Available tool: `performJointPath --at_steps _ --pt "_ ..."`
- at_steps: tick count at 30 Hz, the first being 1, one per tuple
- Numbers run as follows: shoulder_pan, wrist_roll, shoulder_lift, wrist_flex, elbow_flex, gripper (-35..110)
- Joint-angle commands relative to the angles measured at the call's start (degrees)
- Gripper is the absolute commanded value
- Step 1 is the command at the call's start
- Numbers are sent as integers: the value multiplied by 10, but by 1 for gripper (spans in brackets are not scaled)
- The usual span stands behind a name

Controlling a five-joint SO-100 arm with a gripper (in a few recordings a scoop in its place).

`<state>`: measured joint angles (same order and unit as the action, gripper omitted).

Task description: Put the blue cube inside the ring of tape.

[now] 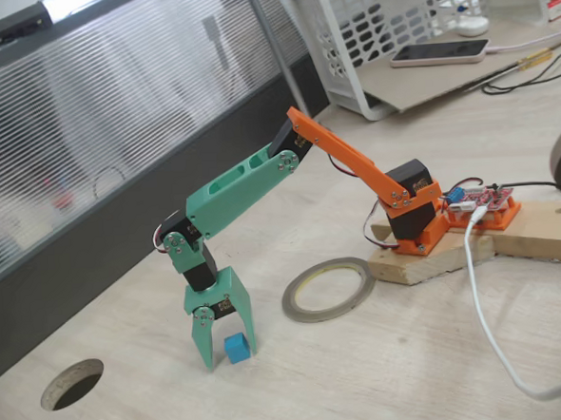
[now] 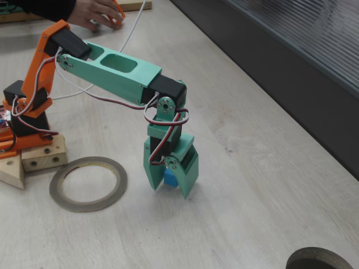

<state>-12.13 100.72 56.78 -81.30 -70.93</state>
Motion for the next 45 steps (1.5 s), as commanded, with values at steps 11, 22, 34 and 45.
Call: performJointPath --at_steps 11,22,34,45 --pt "-4 4 19 -12 4 46" --pt "-4 4 79 -5 4 14" --pt "-4 4 79 -5 4 13" --pt "-4 4 80 -5 4 13"
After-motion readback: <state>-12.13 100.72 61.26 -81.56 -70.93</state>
